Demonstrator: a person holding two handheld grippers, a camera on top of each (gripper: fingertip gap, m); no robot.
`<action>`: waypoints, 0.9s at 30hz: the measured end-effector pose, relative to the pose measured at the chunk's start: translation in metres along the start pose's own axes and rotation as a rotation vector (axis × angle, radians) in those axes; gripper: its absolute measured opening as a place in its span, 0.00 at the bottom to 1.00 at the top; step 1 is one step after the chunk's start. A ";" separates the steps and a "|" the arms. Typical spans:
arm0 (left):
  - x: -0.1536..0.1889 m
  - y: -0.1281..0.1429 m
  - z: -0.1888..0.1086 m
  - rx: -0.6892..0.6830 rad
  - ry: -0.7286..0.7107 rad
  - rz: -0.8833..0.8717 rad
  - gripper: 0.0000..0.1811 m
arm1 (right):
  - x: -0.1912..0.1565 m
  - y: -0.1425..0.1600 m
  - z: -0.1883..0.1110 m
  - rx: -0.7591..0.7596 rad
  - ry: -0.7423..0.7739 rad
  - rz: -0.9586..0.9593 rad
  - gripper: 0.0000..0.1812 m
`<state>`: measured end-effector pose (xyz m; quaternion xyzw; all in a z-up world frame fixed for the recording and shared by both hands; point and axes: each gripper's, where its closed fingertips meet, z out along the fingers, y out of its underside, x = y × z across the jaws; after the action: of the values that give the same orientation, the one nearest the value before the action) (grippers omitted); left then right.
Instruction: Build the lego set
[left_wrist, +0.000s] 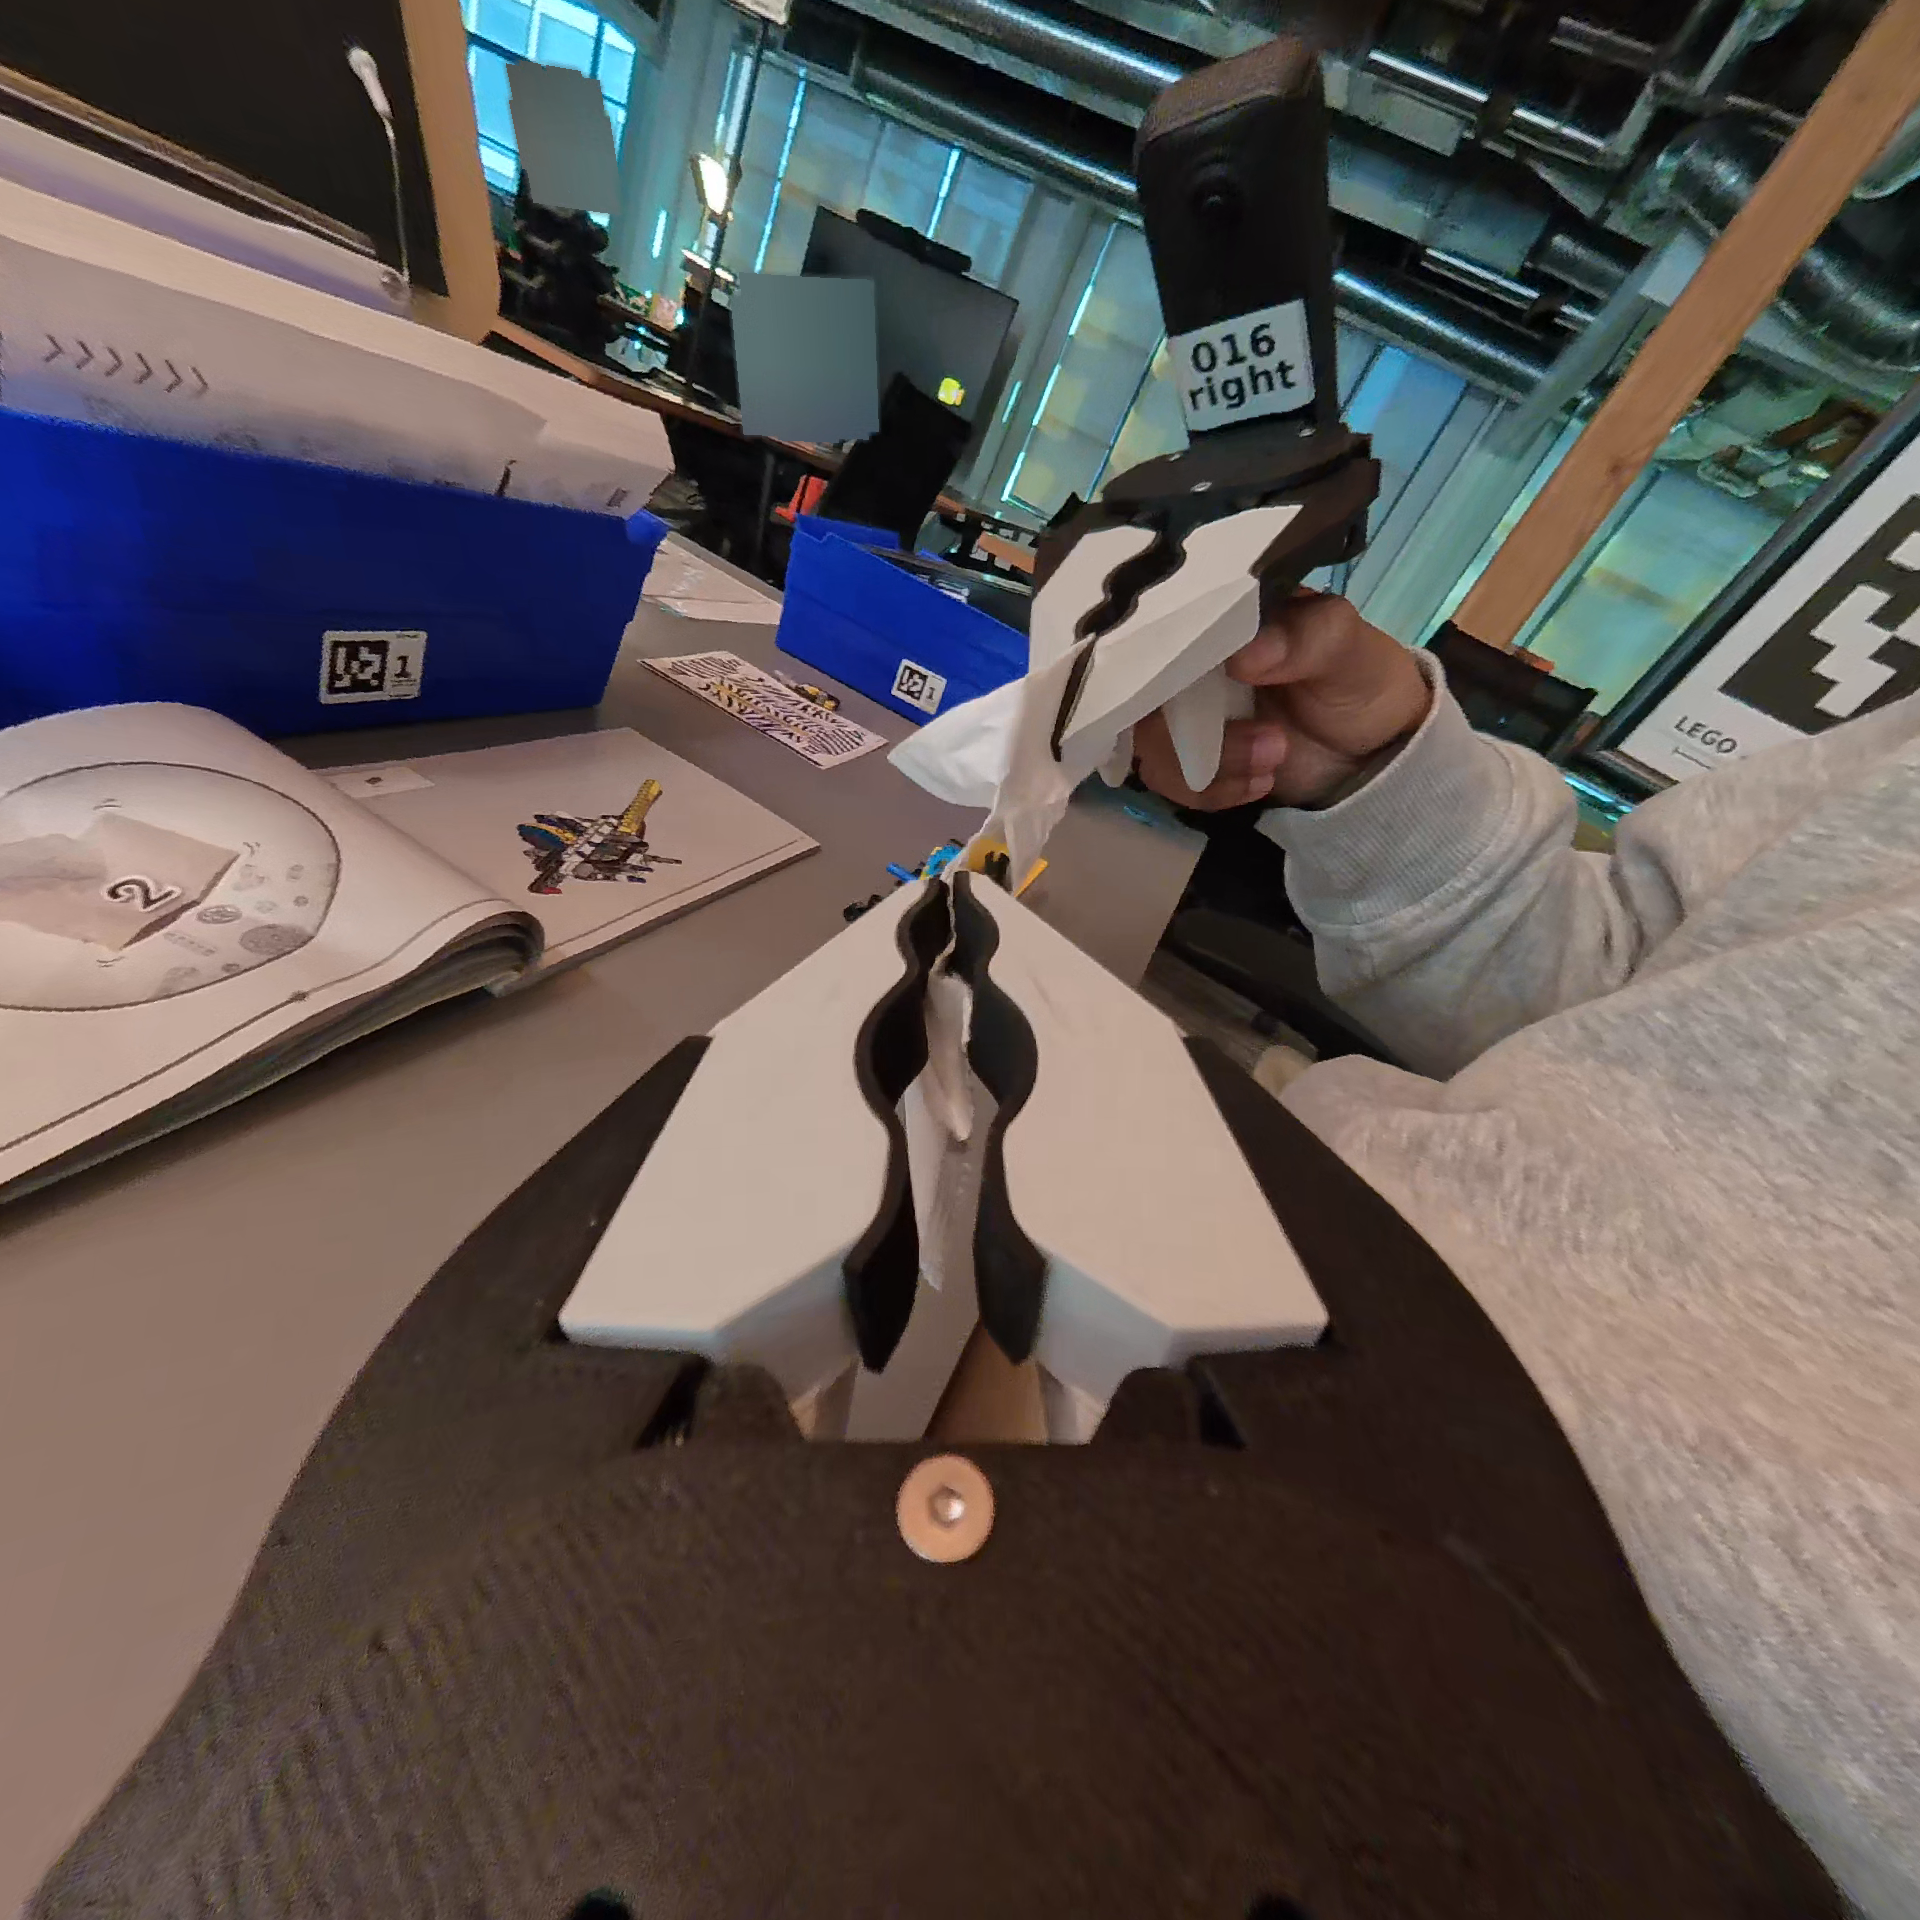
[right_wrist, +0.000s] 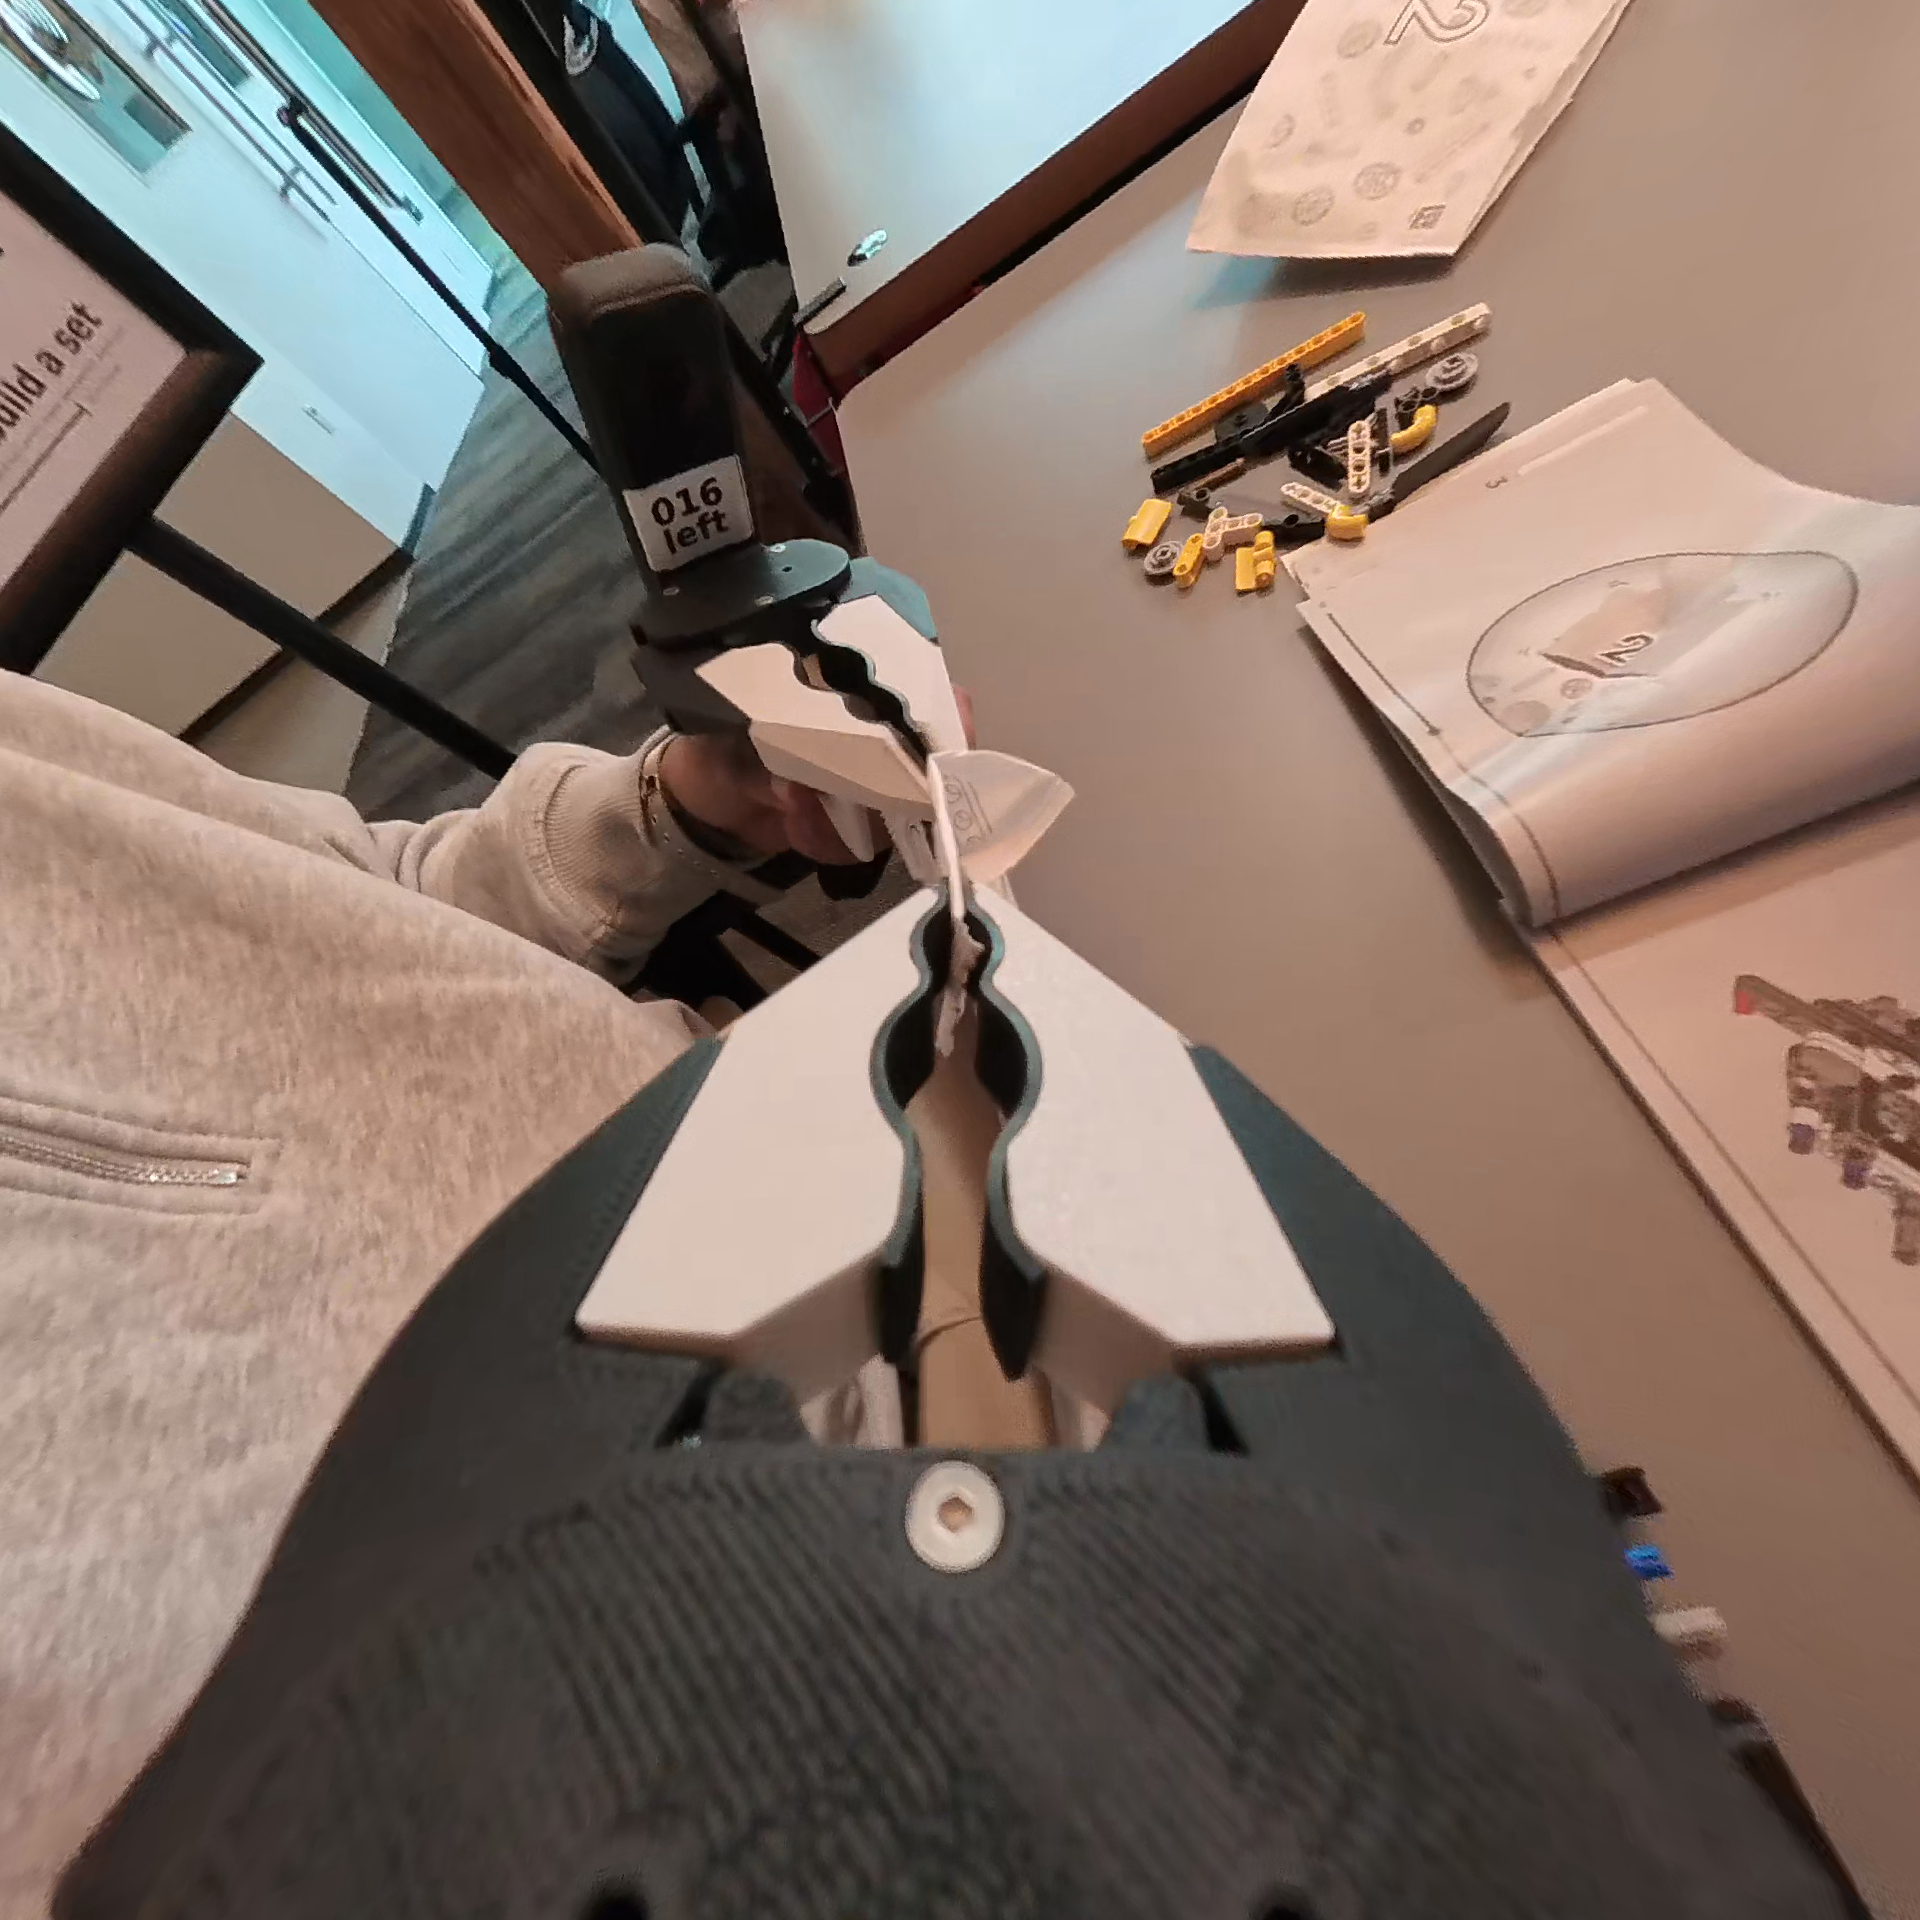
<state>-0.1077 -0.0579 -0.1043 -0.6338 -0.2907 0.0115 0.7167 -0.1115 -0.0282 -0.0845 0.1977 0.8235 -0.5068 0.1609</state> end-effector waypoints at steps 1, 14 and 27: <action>0.002 0.000 0.000 -0.001 0.015 -0.006 0.00 | -0.001 0.000 -0.001 0.004 -0.005 0.011 0.00; -0.002 0.000 -0.001 -0.005 -0.003 -0.025 0.00 | 0.006 0.002 -0.005 0.052 0.005 0.108 0.00; -0.005 0.001 -0.001 -0.007 -0.007 -0.044 0.00 | 0.008 0.004 -0.008 0.091 0.013 0.153 0.00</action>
<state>-0.1108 -0.0606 -0.1072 -0.6297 -0.3071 -0.0028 0.7136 -0.1166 -0.0183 -0.0881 0.2706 0.7832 -0.5286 0.1846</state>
